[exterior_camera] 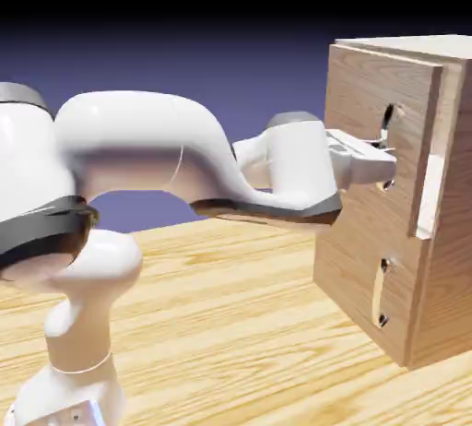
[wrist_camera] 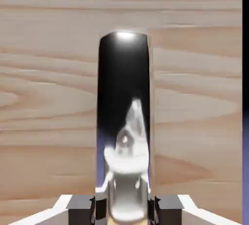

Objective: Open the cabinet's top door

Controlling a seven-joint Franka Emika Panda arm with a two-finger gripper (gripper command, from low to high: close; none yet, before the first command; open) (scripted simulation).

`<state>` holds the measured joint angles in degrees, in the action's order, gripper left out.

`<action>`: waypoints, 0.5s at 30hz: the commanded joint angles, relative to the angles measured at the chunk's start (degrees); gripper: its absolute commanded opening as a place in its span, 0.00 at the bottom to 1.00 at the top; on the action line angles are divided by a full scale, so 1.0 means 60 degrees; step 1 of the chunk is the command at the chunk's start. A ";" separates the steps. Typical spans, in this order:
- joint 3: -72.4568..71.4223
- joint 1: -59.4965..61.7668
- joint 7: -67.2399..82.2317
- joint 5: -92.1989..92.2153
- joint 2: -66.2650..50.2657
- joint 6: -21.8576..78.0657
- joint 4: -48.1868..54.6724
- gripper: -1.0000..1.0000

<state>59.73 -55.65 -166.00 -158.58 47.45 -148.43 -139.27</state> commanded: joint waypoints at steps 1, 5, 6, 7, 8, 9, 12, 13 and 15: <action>-0.0345 0.0344 0.0001 0.0276 -0.0058 0.0240 -0.0268 0.00; -0.1729 0.1613 -0.0002 0.1324 -0.0223 0.1048 -0.1176 0.00; -0.2075 0.1898 0.0011 0.1603 -0.0236 0.1243 -0.1381 0.00; -0.2421 0.2175 0.0025 0.1884 -0.0244 0.1430 -0.1575 0.00; -0.2767 0.2453 0.0016 0.2145 -0.0268 0.1582 -0.1742 0.00; -0.3113 0.2727 0.0000 0.2401 -0.0295 0.1718 -0.1894 0.00; -0.4151 0.3485 0.0000 0.3229 -0.0311 0.2140 -0.2329 0.00; -0.4497 0.3726 0.0000 0.3509 -0.0312 0.2266 -0.2455 0.00; -0.5189 0.4192 0.0001 0.4077 -0.0305 0.2501 -0.2685 0.00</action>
<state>28.61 -30.49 -166.01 -134.23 45.62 -133.48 -155.37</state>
